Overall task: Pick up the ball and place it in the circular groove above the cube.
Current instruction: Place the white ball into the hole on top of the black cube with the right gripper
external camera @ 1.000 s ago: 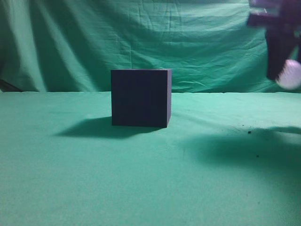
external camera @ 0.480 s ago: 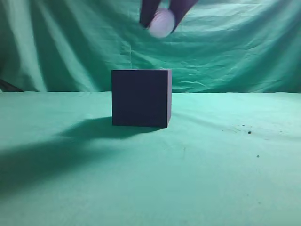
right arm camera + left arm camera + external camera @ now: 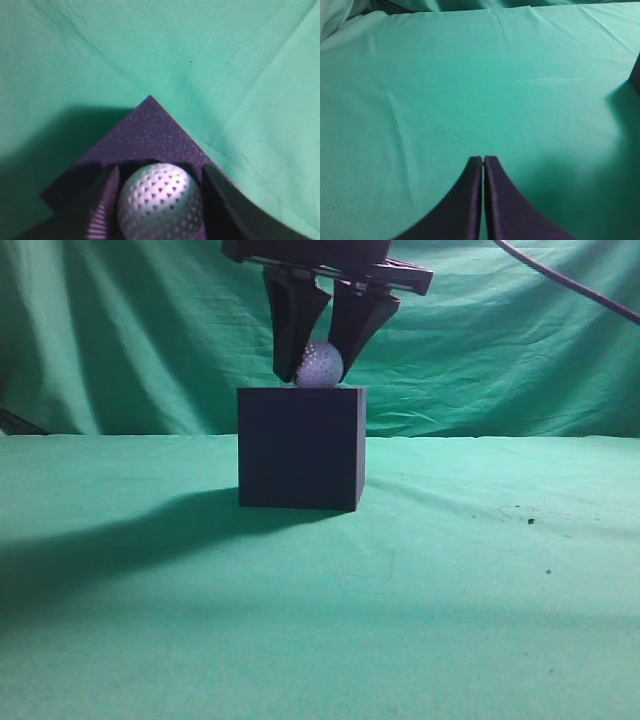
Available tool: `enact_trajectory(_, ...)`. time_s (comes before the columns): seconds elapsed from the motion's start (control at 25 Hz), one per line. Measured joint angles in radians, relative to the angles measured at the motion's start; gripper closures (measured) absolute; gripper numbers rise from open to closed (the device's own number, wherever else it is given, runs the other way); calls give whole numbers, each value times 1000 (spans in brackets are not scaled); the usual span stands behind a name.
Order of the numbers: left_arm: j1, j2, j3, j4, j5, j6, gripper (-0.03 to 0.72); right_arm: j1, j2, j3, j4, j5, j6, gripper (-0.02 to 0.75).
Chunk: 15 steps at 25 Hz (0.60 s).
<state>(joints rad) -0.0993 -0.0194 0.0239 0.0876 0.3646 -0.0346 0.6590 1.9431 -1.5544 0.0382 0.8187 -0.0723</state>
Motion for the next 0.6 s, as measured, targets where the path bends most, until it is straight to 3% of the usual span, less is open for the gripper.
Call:
enact_trajectory(0.04, 0, 0, 0, 0, 0, 0, 688, 2, 0, 0, 0, -3, 0, 419)
enact_trajectory(0.28, 0, 0, 0, 0, 0, 0, 688, 4, 1, -13, 0, 6, 0, 191)
enact_trajectory(0.44, 0, 0, 0, 0, 0, 0, 688, 4, -15, -89, 0, 115, 0, 198)
enact_trajectory(0.6, 0, 0, 0, 0, 0, 0, 688, 4, -82, -163, -2, 248, 21, 464)
